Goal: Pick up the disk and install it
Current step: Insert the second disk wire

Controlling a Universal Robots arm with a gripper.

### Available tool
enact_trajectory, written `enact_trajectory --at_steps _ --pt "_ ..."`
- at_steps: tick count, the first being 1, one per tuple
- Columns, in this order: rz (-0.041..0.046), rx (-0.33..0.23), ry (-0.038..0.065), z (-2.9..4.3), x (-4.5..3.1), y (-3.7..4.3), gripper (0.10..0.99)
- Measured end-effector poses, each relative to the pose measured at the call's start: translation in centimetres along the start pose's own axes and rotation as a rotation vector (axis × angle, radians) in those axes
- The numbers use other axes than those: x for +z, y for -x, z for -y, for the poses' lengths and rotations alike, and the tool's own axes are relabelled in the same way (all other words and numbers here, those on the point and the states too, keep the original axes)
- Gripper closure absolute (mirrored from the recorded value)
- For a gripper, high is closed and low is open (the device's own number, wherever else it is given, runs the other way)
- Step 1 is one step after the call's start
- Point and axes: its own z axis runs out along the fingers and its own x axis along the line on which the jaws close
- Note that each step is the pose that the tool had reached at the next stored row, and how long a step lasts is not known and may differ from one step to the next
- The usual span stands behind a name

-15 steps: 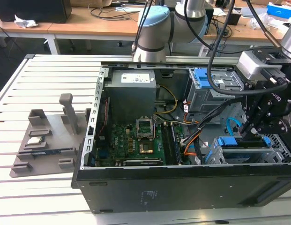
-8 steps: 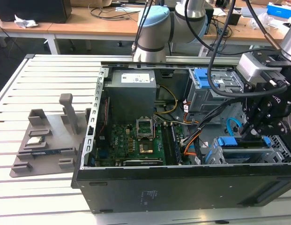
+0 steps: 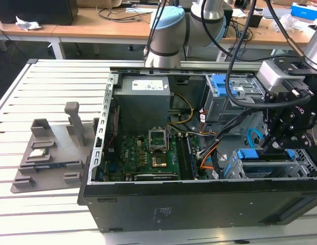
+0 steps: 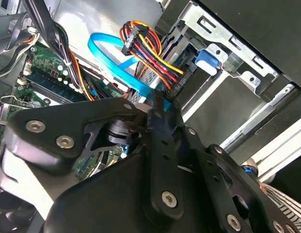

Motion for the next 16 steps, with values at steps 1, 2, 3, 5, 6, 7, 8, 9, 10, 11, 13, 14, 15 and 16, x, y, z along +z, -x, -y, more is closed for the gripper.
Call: enact_trajectory --at_steps 1,2,3,5,6,7,8,9,10,11,13,14,15,16 --pt "-0.0002 0.0 0.0 0.0 -0.01 0.0 0.851" --pt "-0.0001 0.0 0.0 -0.02 -0.45 -0.01 0.851" --pt "0.0 0.0 0.0 -0.03 -0.79 0.06 0.851" --pt "0.0001 0.0 0.0 -0.03 -1.26 0.33 0.851" --pt "0.0 0.0 0.0 -0.03 -1.43 0.43 0.863" --pt "-0.0002 0.0 0.0 -0.04 -1.6 0.5 0.863" --pt "-0.0001 0.0 0.0 -0.04 -1.88 0.57 0.929" --pt "-0.0001 0.0 0.0 -0.06 -2.2 0.58 0.98" --pt "0.0002 0.0 0.0 -0.06 -2.43 0.57 0.98" --pt "0.0002 0.0 0.0 -0.07 -2.56 0.57 0.98" --pt "0.0006 0.0 0.0 -0.07 -2.65 0.56 0.98" --pt "0.0002 0.0 0.0 -0.07 -2.67 0.56 0.98" --pt "0.0003 0.0 0.0 -0.07 -2.67 0.56 0.98" --pt "0.0003 0.0 0.0 -0.07 -2.67 0.56 0.98"
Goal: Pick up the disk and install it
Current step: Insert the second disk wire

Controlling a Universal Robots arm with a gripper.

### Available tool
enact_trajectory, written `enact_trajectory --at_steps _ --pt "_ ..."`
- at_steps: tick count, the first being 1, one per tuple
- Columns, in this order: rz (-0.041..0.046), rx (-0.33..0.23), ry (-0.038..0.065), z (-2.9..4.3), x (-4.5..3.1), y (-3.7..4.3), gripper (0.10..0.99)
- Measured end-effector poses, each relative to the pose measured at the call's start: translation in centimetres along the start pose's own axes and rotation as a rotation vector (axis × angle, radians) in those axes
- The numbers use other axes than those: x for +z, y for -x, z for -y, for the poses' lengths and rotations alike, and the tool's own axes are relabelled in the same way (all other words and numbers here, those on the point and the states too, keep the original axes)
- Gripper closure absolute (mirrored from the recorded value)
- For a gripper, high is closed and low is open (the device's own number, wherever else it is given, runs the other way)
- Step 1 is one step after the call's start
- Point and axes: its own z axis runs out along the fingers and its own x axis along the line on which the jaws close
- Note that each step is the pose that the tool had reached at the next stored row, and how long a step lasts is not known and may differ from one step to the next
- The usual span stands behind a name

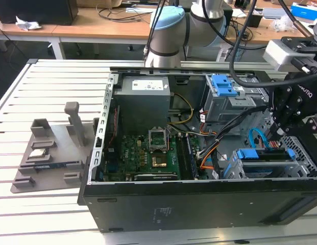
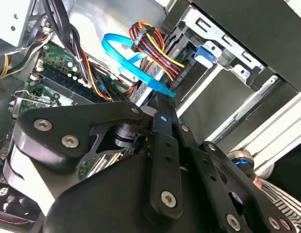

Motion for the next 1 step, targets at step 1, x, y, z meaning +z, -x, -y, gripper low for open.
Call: enact_trajectory --at_steps 1 --pt "0.0 0.0 0.0 0.0 0.0 0.0 0.98"
